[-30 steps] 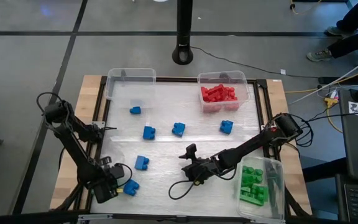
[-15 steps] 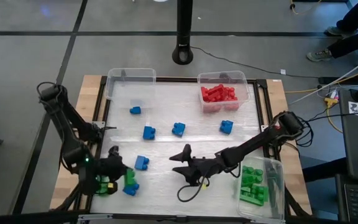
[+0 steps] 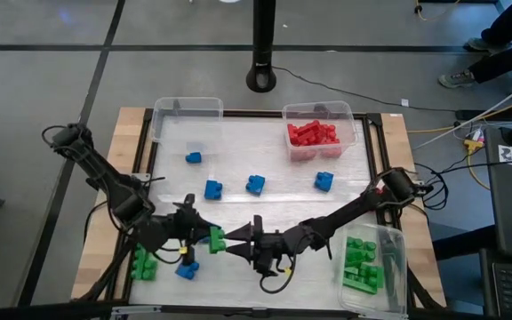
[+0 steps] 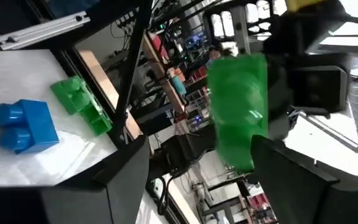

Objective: Sort blocks
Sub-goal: Put the green game piece into the bottom right transparent bin

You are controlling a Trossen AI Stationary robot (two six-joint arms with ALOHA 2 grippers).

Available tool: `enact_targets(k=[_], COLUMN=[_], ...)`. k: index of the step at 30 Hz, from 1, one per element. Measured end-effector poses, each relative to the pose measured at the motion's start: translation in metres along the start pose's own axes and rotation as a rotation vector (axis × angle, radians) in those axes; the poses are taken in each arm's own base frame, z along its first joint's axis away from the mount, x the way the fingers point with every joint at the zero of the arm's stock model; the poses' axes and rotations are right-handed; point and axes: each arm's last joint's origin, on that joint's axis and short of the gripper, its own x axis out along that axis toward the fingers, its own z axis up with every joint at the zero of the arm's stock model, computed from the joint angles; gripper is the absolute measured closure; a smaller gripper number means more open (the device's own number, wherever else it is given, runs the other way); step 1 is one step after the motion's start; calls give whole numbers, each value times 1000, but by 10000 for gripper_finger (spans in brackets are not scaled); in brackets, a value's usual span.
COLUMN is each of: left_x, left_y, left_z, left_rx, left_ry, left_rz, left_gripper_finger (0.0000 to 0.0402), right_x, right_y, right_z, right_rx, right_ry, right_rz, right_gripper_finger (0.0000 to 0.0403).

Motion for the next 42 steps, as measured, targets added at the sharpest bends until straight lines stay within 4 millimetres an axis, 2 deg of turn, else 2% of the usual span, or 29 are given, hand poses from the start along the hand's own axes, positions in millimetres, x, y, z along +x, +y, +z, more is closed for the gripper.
enact_targets(k=[7,11,17,20,25,30,33,36,42], left_x=[9,10,13,14,16,17,17,13,-13], left_y=[5,4,3,4,7,8,10,13,26], left_z=[5,6,7,8,11,12,13,16,27], left_rx=[-32,-42,-34,-31,-14,23,32,38,67], left_ry=[1,-13,-25,-30,-44,-44,-42,-48,-56], left_rz=[-10,-10,-18,-12,0,5,13,11,-8], left_gripper_finger=[387,392,385,384,383,378,351,305,219], right_x=[13,21,25,27,28,28,28,25,5], right_y=[-20,-31,-36,-37,-39,-39,-39,-39,-53], right_z=[10,6,-2,-5,-9,-9,-9,-4,26], right_rx=[-3,-15,13,19,18,13,-5,-14,-56], right_ry=[-32,-45,-57,-99,-98,-89,-77,-48,27], right_rz=[-79,-83,-71,-56,-54,-58,-58,-67,-43], right_gripper_finger=[126,126,129,156,254,264,264,264,264])
